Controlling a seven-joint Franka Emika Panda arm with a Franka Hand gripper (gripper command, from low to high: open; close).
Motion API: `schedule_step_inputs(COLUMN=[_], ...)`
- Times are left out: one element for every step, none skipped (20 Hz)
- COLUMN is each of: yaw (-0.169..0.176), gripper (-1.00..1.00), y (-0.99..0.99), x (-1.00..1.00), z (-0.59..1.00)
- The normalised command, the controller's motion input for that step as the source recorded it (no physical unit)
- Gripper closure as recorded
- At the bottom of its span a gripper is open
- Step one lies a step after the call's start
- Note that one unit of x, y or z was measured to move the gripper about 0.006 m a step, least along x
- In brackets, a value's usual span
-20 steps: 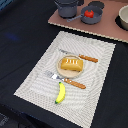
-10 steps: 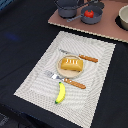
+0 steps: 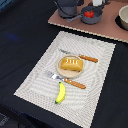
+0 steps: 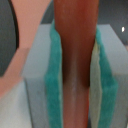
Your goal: Interact with the objects in diverse but meaningful ways.
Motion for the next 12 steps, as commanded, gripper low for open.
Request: schedule_step_inputs(yaw=[0.0,0.0,0.0,0.0,0.0,0.0,0.0,0.0,0.0,0.0,0.0,0.0], gripper=[1.0,1.0,1.0,1.0,1.0,1.0,1.0,1.0,1.0,1.0,-1.0,-1.0], y=[0.0,0.0,0.0,0.0,0.0,0.0,0.03,0.13,0.21,0.33,0.37,0.4], x=[0.0,0.0,0.0,0.0,0.0,0.0,0.0,0.08,0.16,0.24,0.25,0.28], z=[-0.01,-0.01,0.0,0.0,0.0,0.0,0.03,0.09,0.12,0.19,0.27,0.38])
